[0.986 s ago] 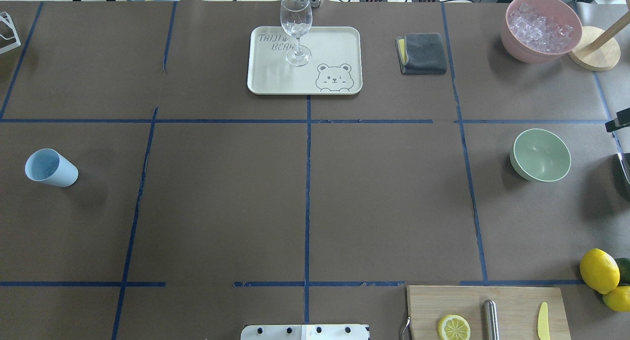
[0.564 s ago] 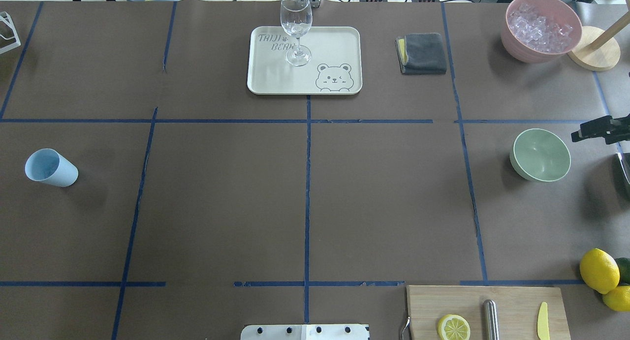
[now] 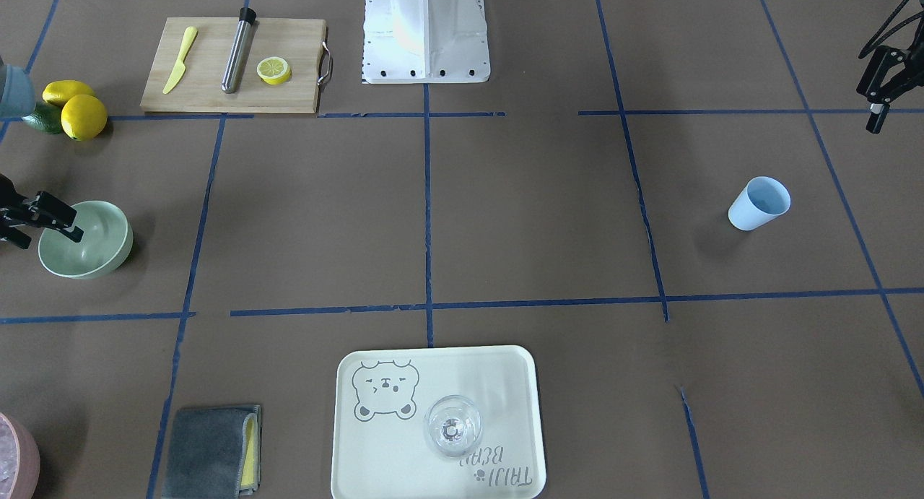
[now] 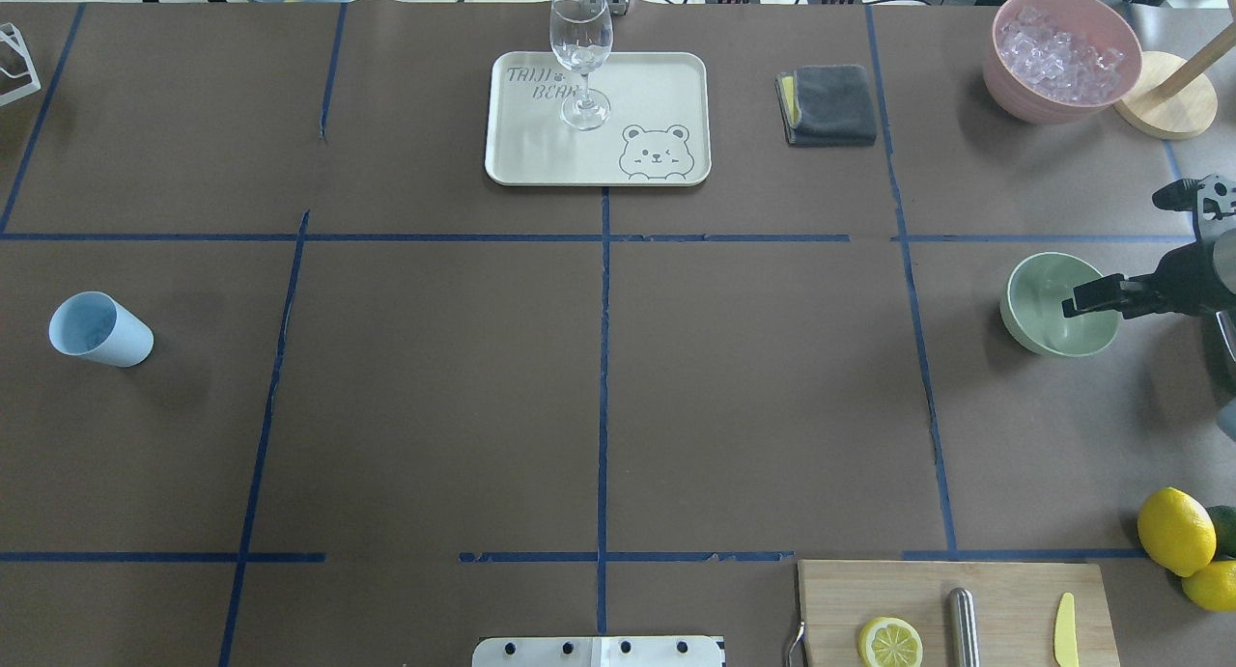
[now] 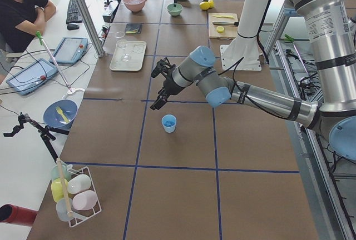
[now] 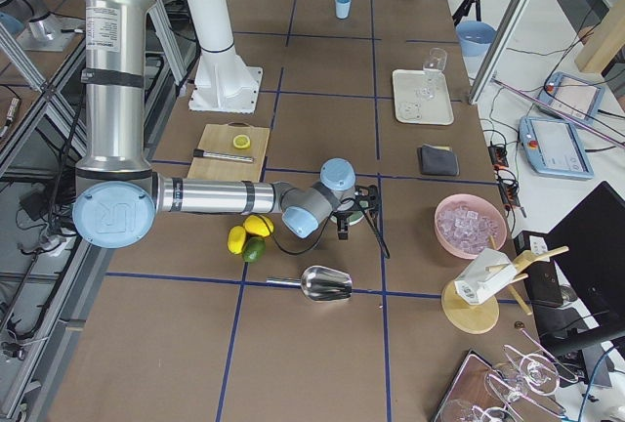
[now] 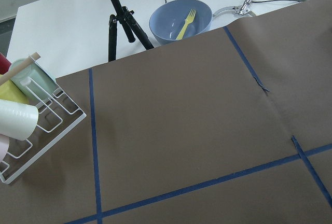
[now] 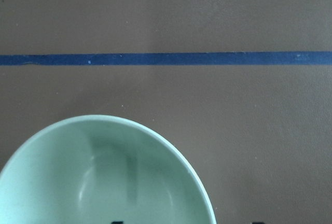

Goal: Pour ice into bowl

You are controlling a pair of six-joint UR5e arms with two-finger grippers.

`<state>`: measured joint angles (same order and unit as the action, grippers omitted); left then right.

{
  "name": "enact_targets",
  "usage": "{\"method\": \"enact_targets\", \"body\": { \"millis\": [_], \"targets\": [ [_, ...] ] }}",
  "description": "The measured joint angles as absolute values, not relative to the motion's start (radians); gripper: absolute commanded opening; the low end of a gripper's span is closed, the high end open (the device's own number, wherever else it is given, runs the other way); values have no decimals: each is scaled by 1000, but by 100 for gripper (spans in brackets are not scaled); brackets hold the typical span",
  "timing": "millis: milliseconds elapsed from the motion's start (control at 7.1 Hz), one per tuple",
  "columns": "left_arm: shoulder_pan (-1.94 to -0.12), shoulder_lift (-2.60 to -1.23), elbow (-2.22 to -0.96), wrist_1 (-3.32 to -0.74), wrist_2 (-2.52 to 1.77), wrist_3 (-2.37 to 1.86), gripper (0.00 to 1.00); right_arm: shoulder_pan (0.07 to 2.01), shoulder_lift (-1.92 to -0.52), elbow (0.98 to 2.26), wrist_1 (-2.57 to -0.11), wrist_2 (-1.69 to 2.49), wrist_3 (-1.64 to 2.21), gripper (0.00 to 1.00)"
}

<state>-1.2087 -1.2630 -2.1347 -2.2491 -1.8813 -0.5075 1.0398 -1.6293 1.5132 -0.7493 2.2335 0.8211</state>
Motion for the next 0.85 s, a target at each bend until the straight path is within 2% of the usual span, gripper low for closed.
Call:
{"method": "enact_targets", "body": {
  "millis": [141, 845],
  "targets": [
    [-1207, -1263, -2135, -2249, -1881, -510, 100, 1040, -1631, 1513, -749, 2234, 815, 0],
    [-1162, -1264, -2134, -2251, -1876, -578, 100, 1053, -1640, 1538, -745, 2296, 814, 0]
  ]
}}
